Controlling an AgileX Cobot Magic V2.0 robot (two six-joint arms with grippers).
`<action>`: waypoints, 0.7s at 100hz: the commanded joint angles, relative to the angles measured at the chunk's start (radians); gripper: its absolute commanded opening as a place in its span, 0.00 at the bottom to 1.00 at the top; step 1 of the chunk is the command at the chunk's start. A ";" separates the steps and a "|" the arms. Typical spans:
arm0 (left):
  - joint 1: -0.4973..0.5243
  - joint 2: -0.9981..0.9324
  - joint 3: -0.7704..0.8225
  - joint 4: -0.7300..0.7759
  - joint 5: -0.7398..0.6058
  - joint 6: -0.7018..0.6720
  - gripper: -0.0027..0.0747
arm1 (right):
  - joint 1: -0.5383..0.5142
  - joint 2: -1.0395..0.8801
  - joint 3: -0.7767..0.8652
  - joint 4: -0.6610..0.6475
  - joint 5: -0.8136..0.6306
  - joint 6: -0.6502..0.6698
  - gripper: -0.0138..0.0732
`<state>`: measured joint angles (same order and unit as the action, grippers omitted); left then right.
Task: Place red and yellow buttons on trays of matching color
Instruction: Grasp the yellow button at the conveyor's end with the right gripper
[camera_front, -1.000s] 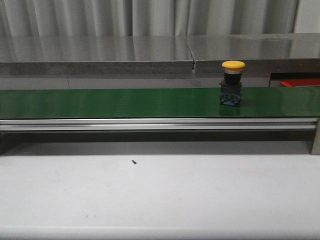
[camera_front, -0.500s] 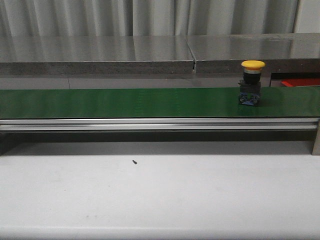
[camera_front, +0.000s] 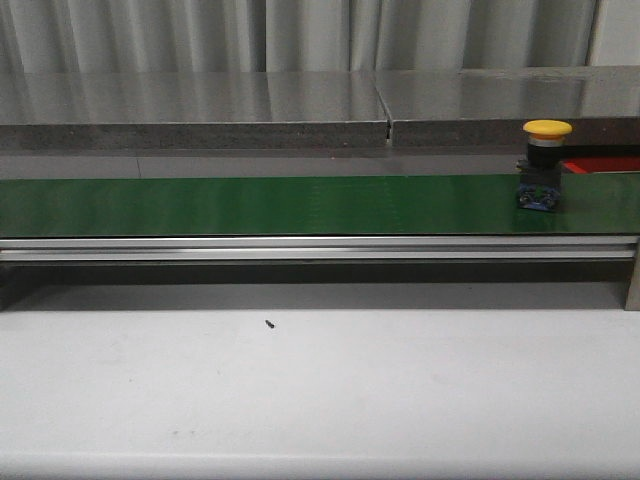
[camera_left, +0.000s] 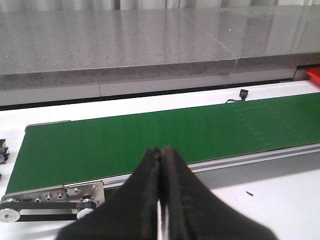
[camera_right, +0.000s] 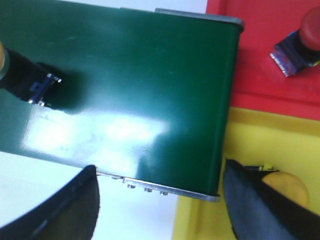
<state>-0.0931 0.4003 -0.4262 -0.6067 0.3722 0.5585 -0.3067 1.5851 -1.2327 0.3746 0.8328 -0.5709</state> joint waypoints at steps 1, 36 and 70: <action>-0.008 0.006 -0.026 -0.025 -0.068 -0.001 0.01 | 0.032 -0.049 0.014 0.016 -0.079 -0.028 0.76; -0.008 0.006 -0.026 -0.025 -0.068 -0.001 0.01 | 0.149 -0.030 0.031 0.016 -0.208 -0.053 0.81; -0.008 0.006 -0.026 -0.025 -0.068 -0.001 0.01 | 0.153 0.034 -0.029 0.020 -0.206 -0.053 0.82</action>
<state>-0.0931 0.4003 -0.4262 -0.6067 0.3722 0.5592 -0.1530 1.6309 -1.2066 0.3743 0.6464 -0.6127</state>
